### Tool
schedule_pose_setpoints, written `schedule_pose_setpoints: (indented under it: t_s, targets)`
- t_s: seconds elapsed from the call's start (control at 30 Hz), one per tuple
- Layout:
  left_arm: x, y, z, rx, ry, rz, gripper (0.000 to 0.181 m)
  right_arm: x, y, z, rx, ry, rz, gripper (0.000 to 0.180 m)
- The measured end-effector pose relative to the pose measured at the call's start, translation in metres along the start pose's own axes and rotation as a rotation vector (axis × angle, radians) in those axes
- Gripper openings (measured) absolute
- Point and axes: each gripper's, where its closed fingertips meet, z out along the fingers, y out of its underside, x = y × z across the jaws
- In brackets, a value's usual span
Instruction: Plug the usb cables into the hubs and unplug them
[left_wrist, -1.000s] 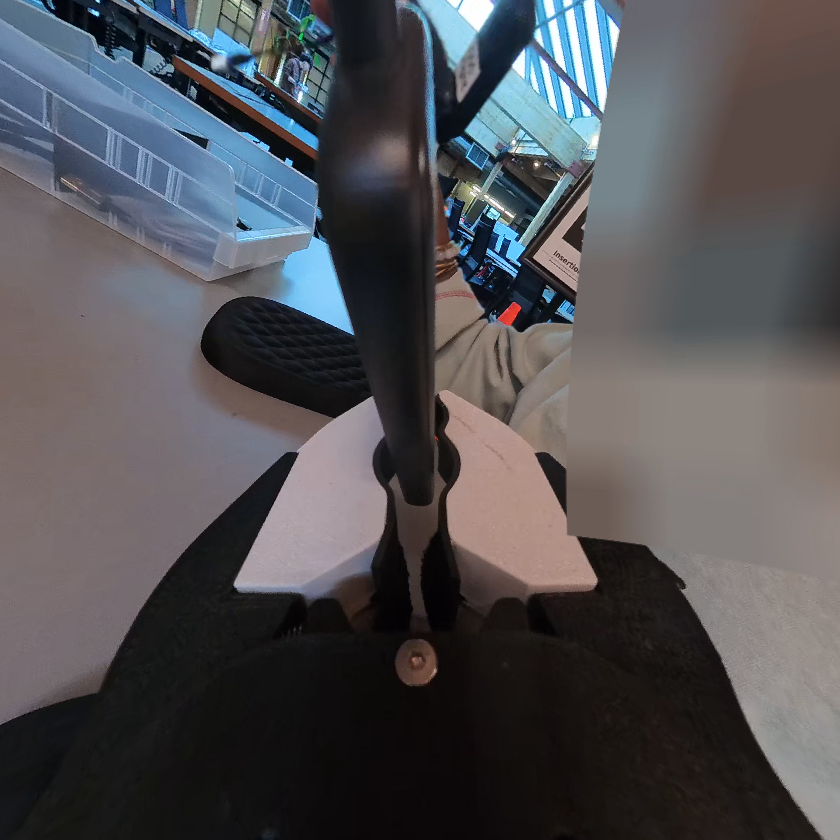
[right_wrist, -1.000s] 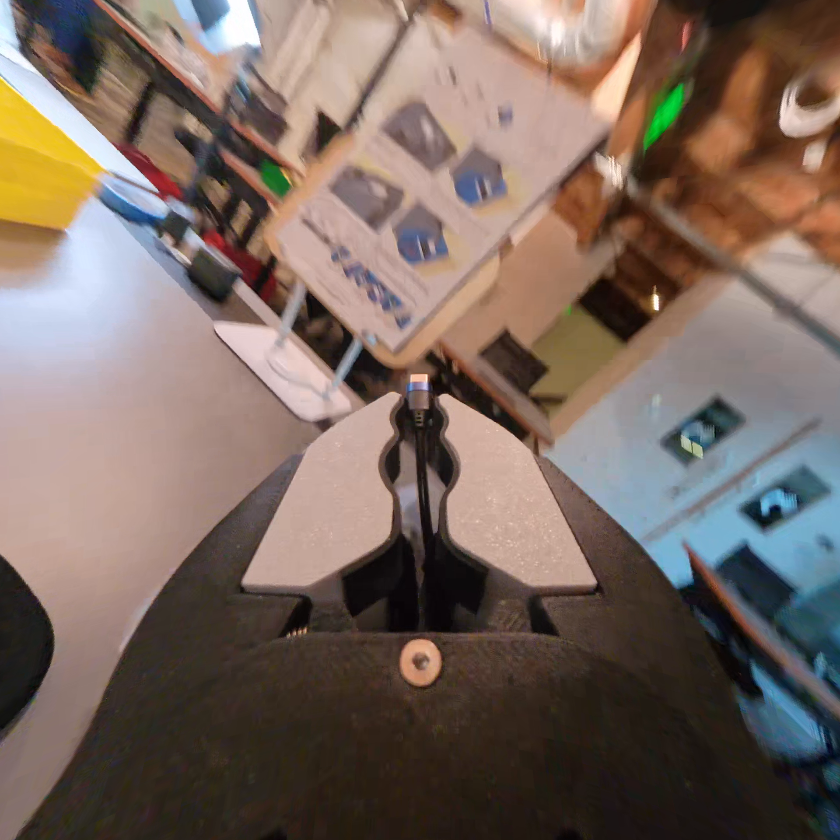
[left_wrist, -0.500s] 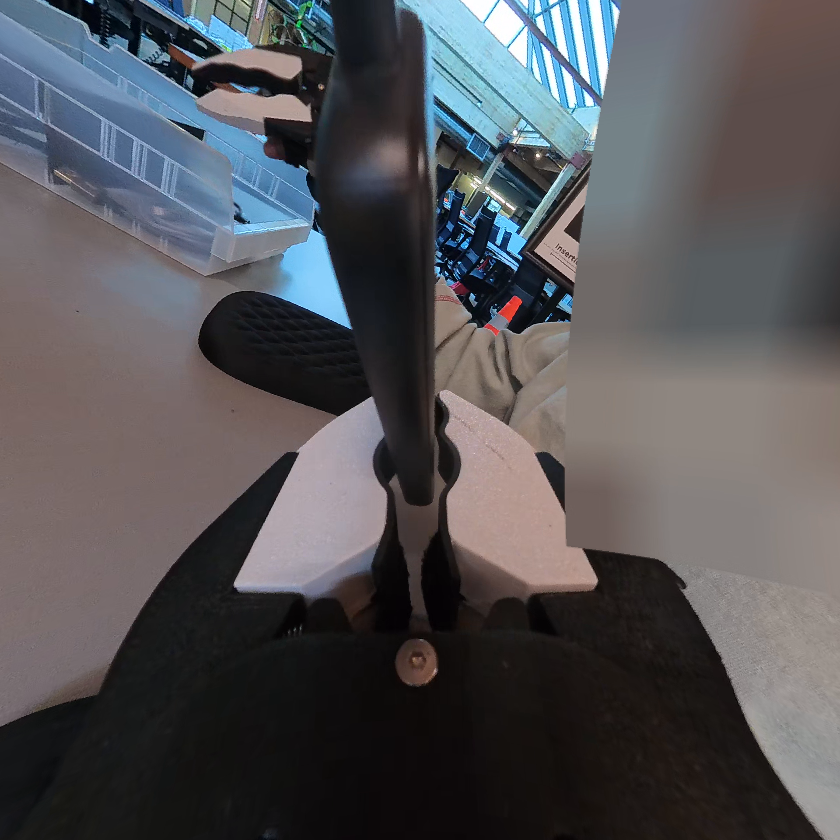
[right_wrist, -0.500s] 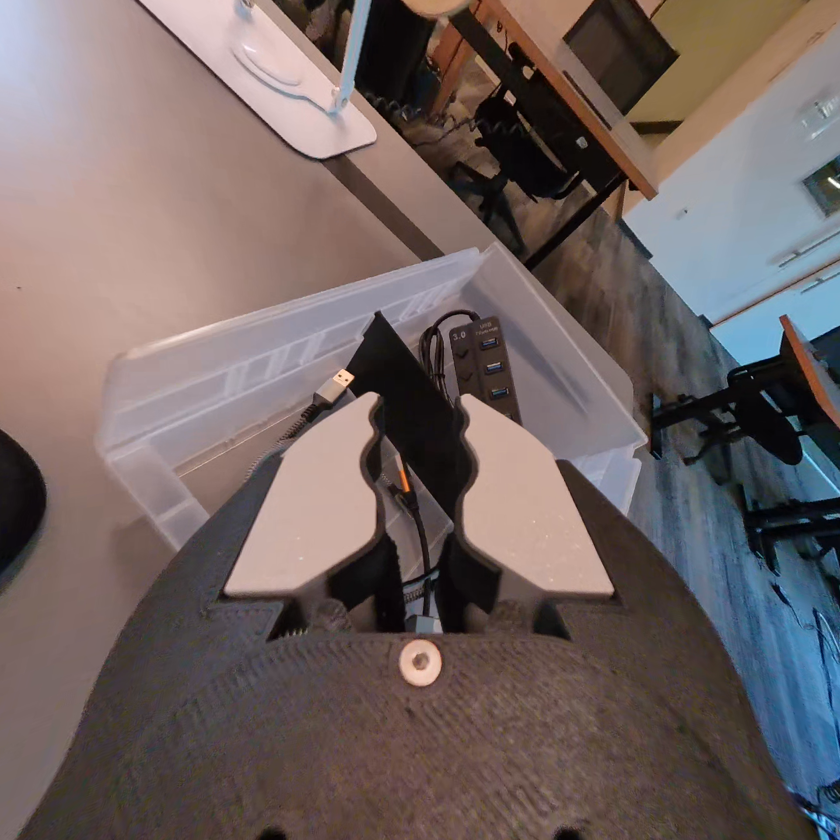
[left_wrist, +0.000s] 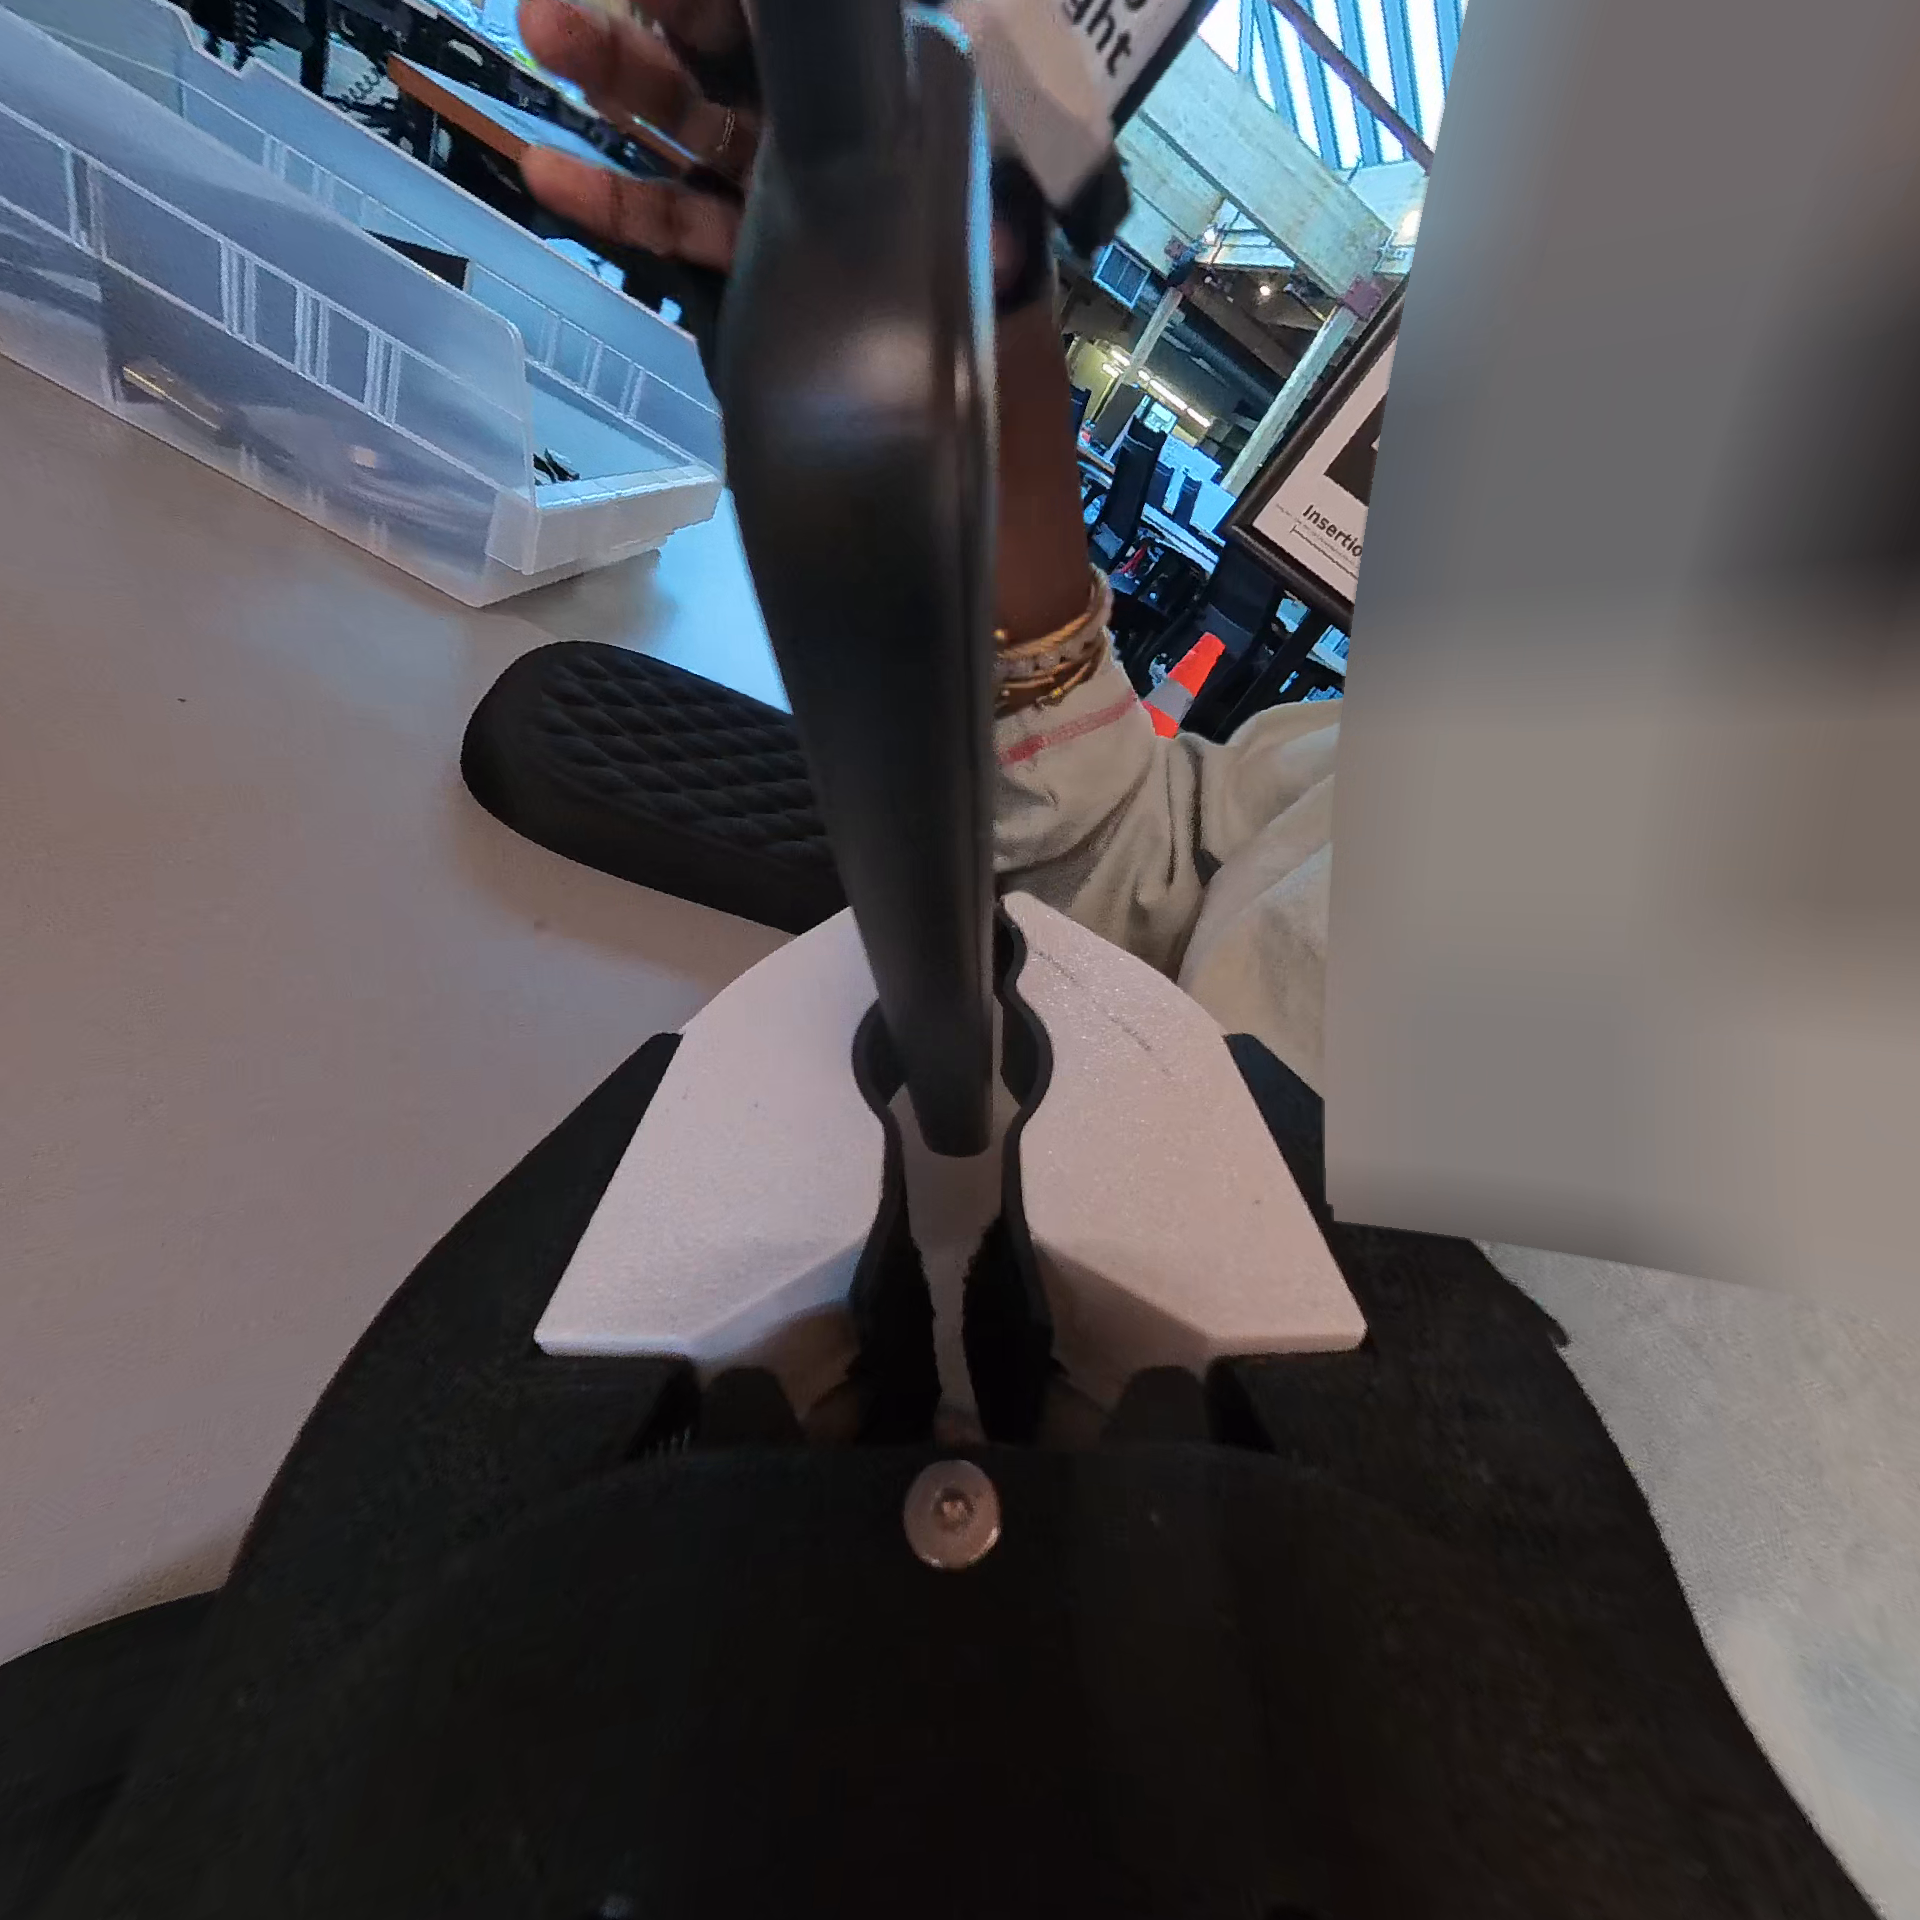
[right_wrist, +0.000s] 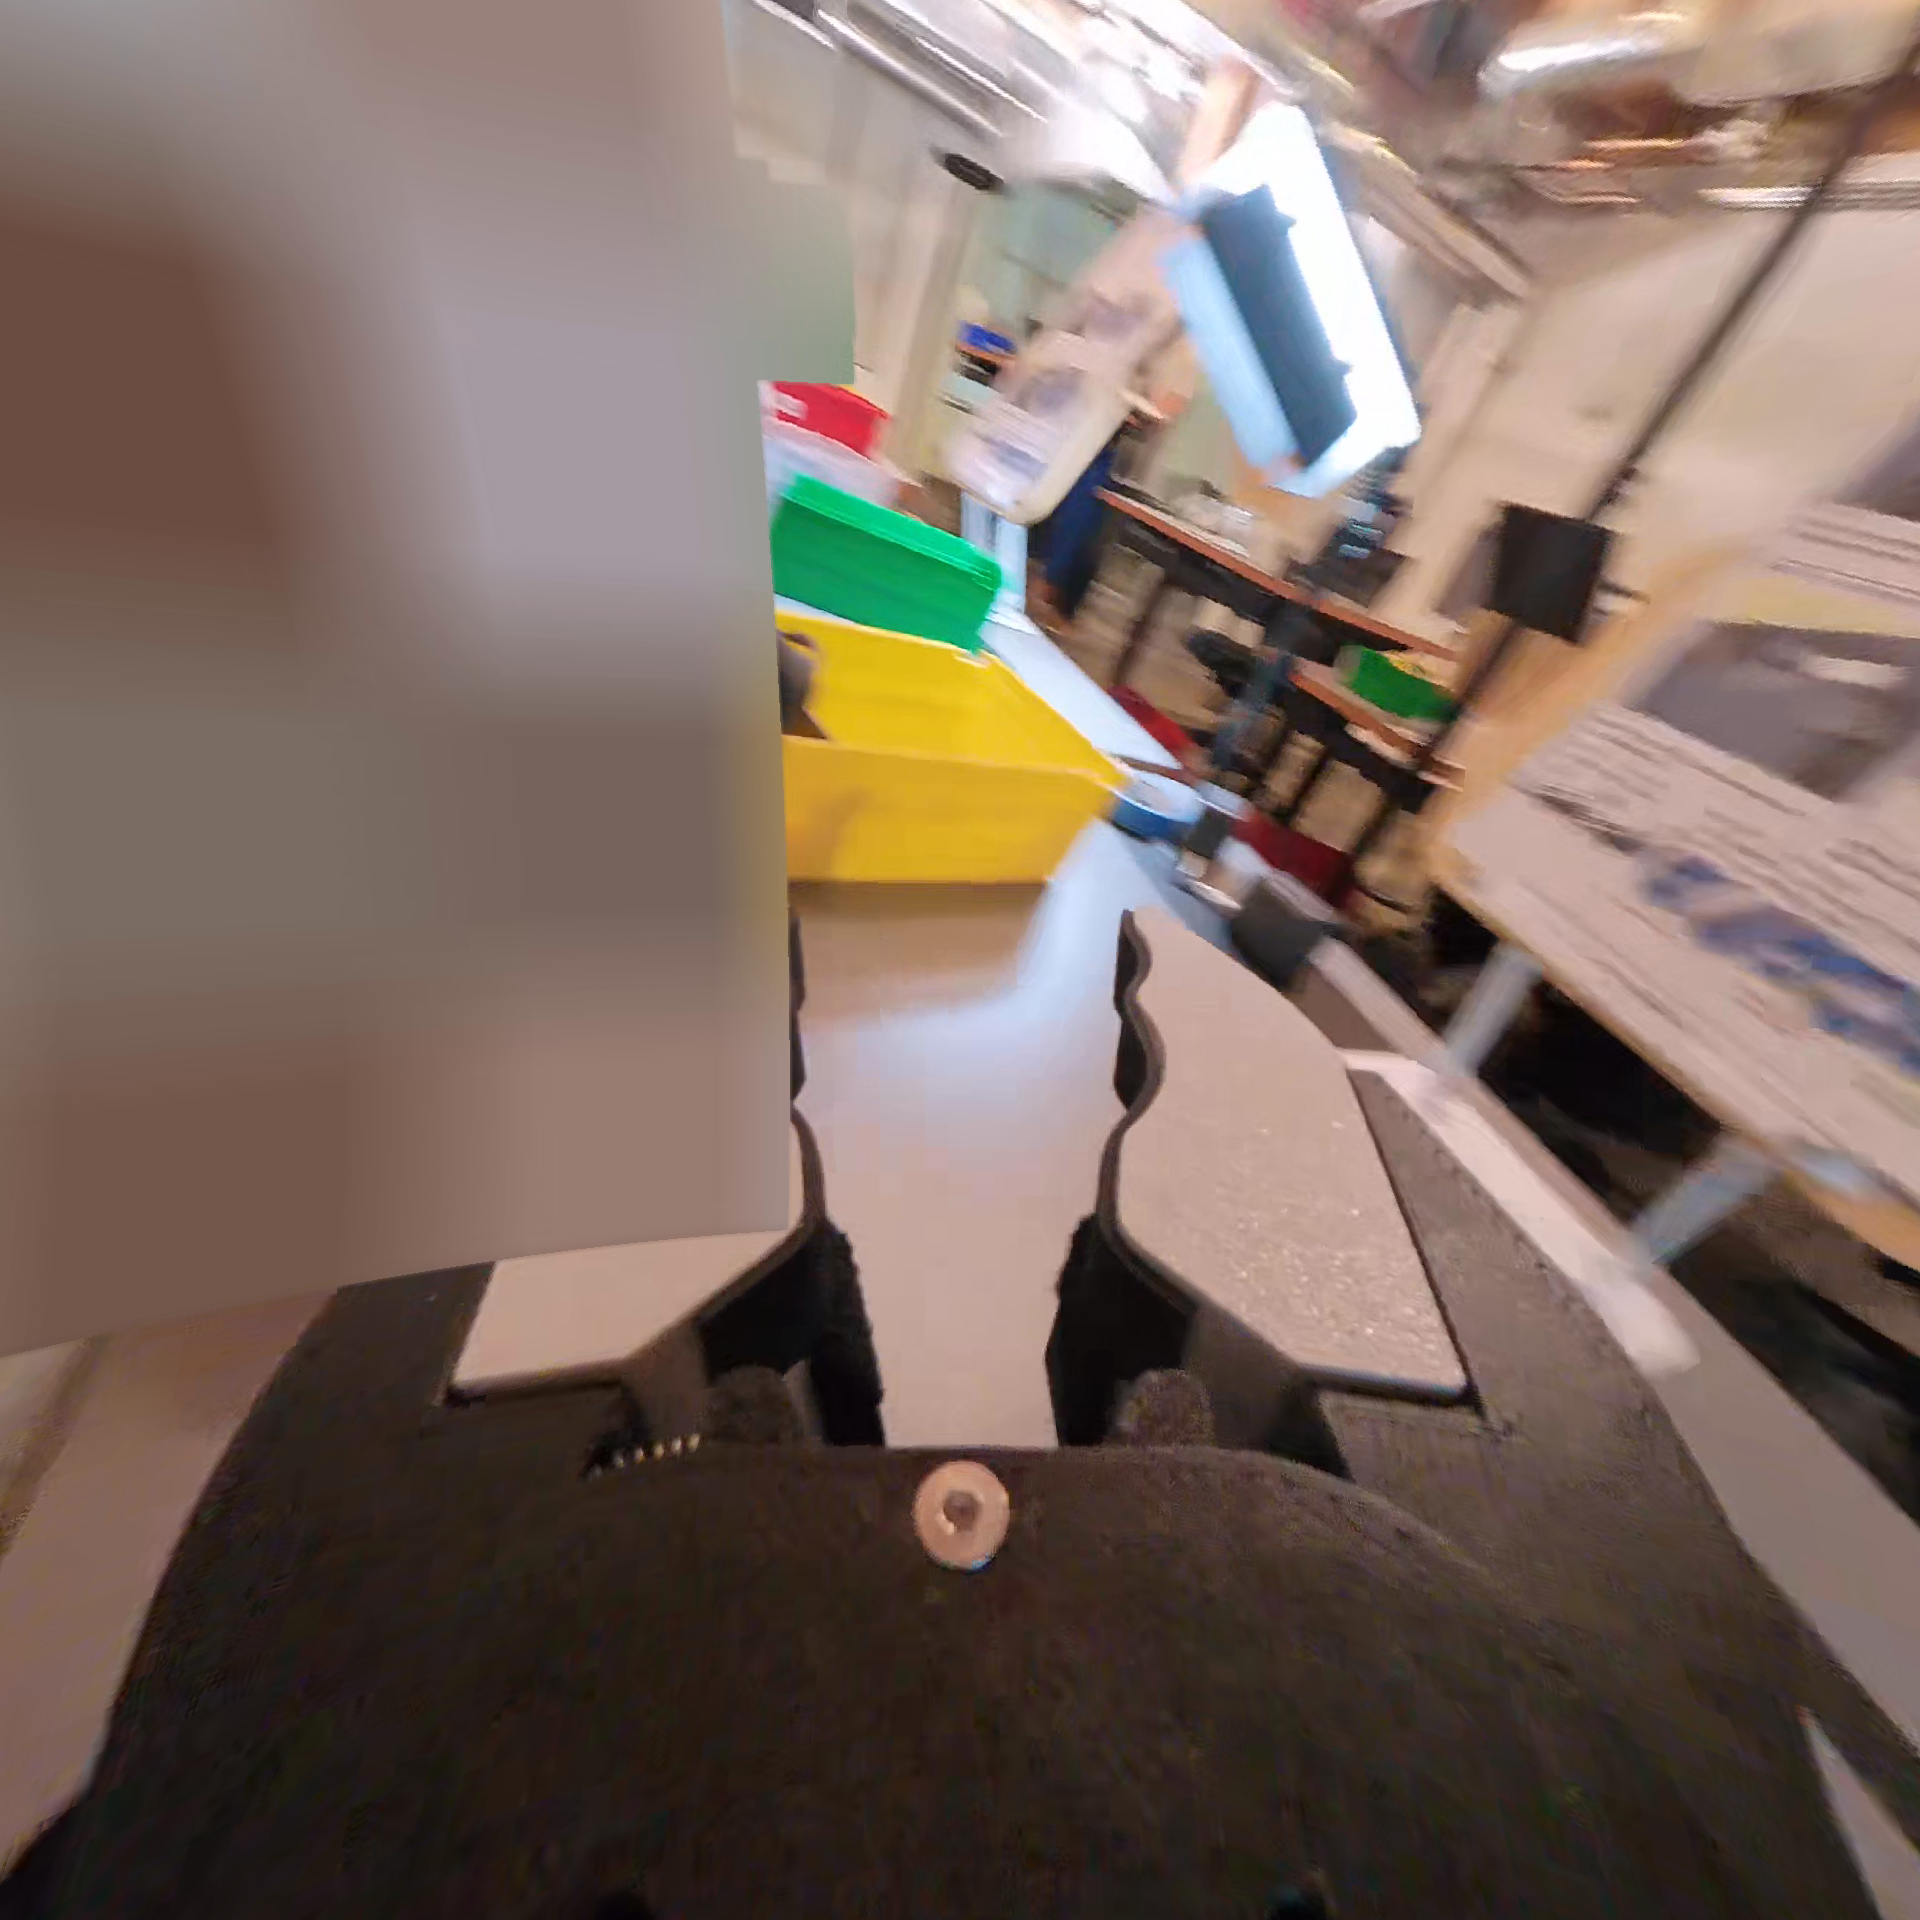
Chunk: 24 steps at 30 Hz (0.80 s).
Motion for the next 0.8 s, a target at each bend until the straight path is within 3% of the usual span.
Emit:
schedule_pose_setpoints:
  t_s: [0.1, 0.2, 0.3, 0.33, 0.37, 0.6, 0.8]
  targets:
    - [0.0, 0.002, 0.001, -0.012, -0.01, 0.014, 0.013, -0.047, 0.002, 0.042, 0.027, -0.211, 0.095, 0.057]
    - [0.0, 0.003, 0.002, -0.023, -0.018, 0.027, 0.013, -0.081, 0.028, 0.071, -0.076, -0.345, 0.164, 0.06]
    - [0.001, 0.004, 0.003, -0.03, -0.022, 0.037, 0.013, -0.1, 0.051, 0.086, -0.174, -0.405, 0.167, 0.05]
    - [0.001, 0.004, 0.003, -0.033, -0.022, 0.037, 0.013, -0.104, 0.054, 0.087, -0.181, -0.419, 0.146, 0.038]
    - [0.0, 0.004, 0.003, -0.035, -0.027, 0.034, 0.013, -0.105, 0.055, 0.088, -0.173, -0.413, 0.119, 0.028]
    - [-0.002, -0.003, 0.0, 0.014, -0.032, 0.011, 0.033, -0.093, 0.031, 0.076, -0.08, -0.361, 0.077, 0.019]
    - [-0.005, -0.004, -0.001, 0.021, -0.042, -0.018, 0.037, -0.045, -0.012, 0.038, 0.106, -0.174, 0.058, 0.012]
